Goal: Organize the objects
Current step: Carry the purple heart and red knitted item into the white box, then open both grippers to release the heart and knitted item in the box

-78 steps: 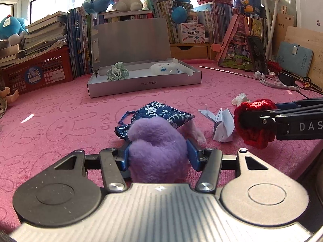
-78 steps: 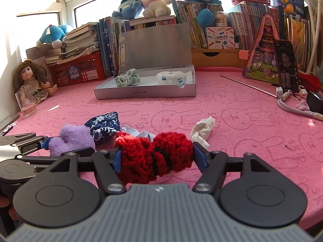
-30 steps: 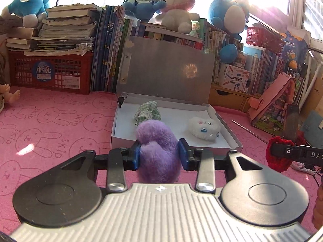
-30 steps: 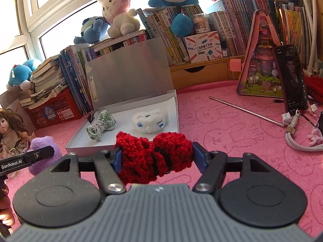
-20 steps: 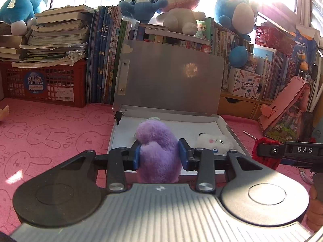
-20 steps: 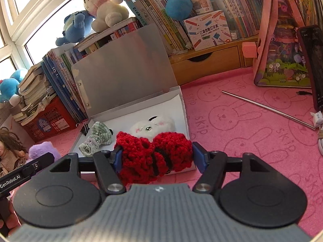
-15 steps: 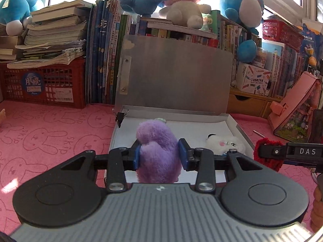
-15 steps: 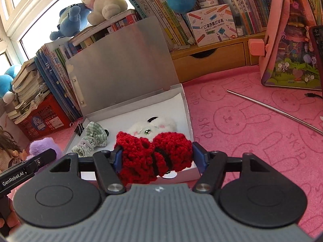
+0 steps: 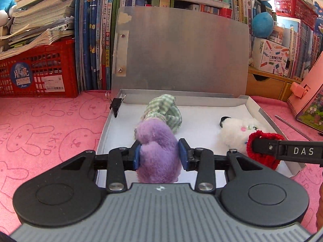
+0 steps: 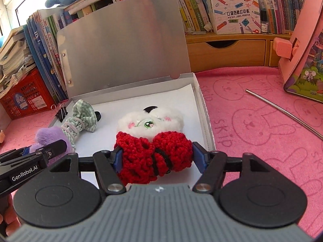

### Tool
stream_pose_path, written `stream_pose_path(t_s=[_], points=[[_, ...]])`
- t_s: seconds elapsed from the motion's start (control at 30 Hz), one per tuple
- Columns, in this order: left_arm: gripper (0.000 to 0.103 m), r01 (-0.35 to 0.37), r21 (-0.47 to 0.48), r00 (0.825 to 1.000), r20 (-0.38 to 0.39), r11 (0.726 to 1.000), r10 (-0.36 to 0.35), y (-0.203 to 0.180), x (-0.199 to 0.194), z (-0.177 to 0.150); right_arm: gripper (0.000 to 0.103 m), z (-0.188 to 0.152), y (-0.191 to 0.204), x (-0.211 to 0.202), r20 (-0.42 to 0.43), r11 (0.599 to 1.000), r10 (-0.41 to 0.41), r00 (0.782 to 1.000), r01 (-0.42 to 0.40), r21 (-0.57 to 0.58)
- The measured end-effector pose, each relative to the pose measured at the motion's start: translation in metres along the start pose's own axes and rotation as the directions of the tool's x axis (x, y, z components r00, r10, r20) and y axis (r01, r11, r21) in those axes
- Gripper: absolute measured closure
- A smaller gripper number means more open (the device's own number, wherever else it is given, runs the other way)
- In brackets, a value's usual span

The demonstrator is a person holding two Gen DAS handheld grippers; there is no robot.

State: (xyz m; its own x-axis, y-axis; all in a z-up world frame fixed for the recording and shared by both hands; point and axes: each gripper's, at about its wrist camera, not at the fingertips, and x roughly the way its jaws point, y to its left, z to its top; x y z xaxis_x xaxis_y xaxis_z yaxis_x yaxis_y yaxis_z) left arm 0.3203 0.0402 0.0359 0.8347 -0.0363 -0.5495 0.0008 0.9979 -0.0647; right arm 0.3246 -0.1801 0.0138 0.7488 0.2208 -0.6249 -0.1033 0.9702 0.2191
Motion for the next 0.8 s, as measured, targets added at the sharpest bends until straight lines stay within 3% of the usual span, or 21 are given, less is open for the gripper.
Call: stream_pose_path(t_s=[0.27,0.67,0.8], points=[[0.060,-0.017,-0.018,1.000,-0.003,1.000,0.017,0.007,0.026,0.009,0.035,0.011,-0.002,0.020,0.006,1.000,-0.020,1.000,0.020,-0.003],[0.059,-0.032,0.016,0.999,0.019,0.999,0.031,0.002,0.028,0.010,0.030,0.011,-0.002,0.025,0.003,1.000,-0.020,1.000,0.020,0.003],[0.047,-0.038,0.035,0.999,0.037,0.999,0.037,-0.001,0.018,0.008,0.024,0.010,-0.001,0.019,-0.007,1.000,-0.010,1.000,0.010,-0.013]])
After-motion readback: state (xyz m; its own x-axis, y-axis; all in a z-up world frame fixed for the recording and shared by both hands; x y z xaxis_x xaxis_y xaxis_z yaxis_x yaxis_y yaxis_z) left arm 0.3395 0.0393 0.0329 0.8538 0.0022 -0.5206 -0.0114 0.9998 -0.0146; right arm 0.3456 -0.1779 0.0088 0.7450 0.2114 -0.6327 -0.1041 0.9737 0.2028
